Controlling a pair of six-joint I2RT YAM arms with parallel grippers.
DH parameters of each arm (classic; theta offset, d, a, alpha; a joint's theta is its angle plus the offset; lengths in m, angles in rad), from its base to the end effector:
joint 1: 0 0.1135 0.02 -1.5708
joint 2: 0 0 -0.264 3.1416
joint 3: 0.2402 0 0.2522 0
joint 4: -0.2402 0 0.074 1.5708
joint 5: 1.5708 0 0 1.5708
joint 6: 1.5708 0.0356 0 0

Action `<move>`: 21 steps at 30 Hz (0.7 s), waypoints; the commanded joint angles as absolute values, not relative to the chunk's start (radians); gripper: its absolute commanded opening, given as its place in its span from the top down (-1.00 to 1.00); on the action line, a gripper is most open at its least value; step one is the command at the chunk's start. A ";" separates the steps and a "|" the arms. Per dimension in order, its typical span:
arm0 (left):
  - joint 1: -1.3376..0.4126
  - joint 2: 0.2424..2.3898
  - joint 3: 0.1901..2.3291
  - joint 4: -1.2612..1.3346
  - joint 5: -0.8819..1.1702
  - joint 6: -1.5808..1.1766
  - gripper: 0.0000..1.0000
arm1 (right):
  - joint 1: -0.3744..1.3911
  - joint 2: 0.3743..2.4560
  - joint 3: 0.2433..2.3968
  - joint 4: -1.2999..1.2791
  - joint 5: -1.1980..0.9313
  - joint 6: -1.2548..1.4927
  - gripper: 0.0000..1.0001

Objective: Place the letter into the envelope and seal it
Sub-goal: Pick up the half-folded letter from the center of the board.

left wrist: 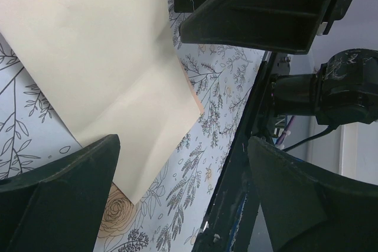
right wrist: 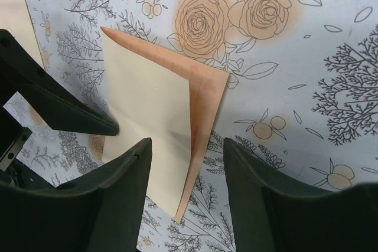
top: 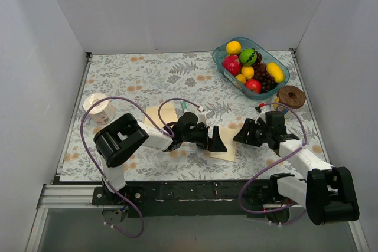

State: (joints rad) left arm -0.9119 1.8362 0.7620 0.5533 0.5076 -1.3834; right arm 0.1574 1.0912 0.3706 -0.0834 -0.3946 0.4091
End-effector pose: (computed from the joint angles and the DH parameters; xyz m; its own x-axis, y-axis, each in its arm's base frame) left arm 0.2005 -0.2872 0.1292 -0.9893 -0.1248 0.0761 -0.1225 0.4242 -0.8973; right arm 0.1914 0.0442 0.1542 -0.8149 0.2425 -0.5265 -0.0915 0.8430 0.5300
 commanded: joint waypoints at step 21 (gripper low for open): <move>-0.916 1.885 0.784 0.462 0.486 -1.359 -0.79 | 0.155 1.204 0.465 0.041 -0.471 0.341 -0.02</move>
State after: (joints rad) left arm -0.9119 1.8587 0.7856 0.5549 0.5133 -1.3842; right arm 0.1574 1.1881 0.4191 0.0021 -0.4496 0.3614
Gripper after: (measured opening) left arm 0.893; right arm 0.521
